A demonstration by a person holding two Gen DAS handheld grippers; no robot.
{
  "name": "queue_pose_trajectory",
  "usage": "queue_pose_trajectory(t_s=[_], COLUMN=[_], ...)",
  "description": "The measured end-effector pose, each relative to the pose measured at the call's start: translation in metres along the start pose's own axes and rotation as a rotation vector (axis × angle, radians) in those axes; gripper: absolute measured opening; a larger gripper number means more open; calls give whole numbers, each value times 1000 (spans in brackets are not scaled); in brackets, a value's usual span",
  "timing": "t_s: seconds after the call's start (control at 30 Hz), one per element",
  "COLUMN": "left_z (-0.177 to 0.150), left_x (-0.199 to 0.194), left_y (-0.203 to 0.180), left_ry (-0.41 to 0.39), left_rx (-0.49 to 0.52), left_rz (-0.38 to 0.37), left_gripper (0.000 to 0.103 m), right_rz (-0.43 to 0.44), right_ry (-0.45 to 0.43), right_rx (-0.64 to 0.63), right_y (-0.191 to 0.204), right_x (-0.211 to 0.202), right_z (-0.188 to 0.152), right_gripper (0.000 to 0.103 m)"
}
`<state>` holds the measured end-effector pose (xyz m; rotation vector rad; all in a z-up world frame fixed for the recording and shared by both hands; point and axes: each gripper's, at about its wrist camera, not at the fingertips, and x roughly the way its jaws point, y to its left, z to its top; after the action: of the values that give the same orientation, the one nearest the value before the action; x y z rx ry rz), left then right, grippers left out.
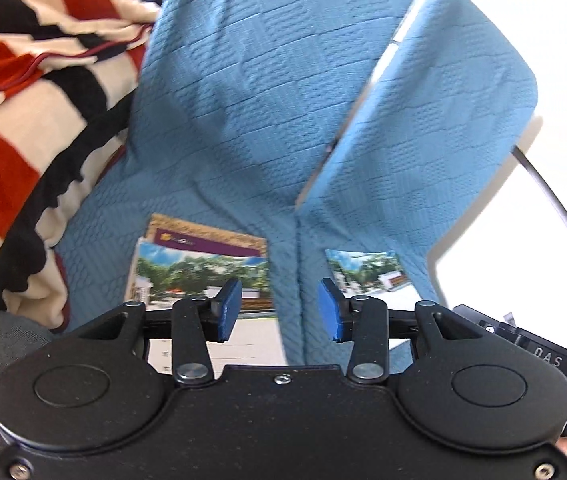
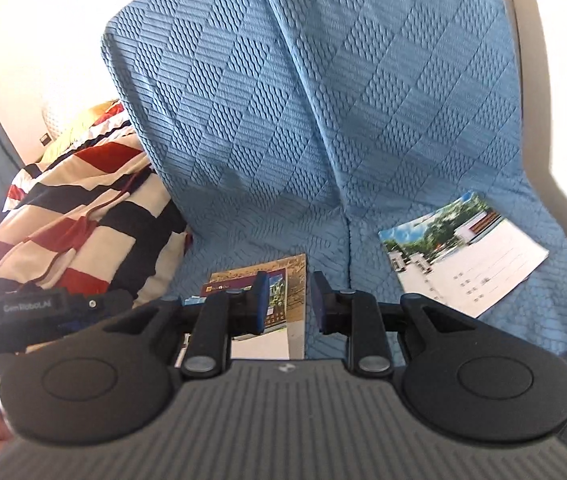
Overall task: Organize objects
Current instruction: 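Withdraw both tools up and away from the book stack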
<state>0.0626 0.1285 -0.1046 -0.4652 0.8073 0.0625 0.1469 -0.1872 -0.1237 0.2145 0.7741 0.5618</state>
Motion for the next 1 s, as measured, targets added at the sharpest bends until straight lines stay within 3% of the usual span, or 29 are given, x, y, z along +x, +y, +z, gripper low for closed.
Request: queue_pose_trajectory(t_s=[0.17,0.47,0.53,0.67,0.73,0.8,0.87,1.0], left_z=[-5,-15,-17,-19,-20,-21,-23,-23], left_x=[-7,1,5,9,12,15,16,21], left_y=[-26,-47,-51,-59,-62,-66,-70,-74], left_ry=[-6,17,28,29,33,39,41,53], left_rx=[60,93,108,114,118,134,158,159], left_rz=[-20,-33,-38,-40,-40,-40,-44,-35], left_gripper=[50,74,84,92,96,97,97,97], right_rz=[-24,-90,-98,-108,-117,-119,-131,-168], right_ry=[-20,-26,-24,-19,-20,-27,-35,-48], right_rx=[-25,-1,5,8,3,4,7,25], right_y=[-1,-17,-21,-29,-30,-32,-35,-45], right_x=[-16,-33,-35,-39,-40,-42,-43,-46], right_z=[-5,-15,-16,-19,-20,-21,-22,-20], right_gripper=[27,28,29,30,36,57,68,68])
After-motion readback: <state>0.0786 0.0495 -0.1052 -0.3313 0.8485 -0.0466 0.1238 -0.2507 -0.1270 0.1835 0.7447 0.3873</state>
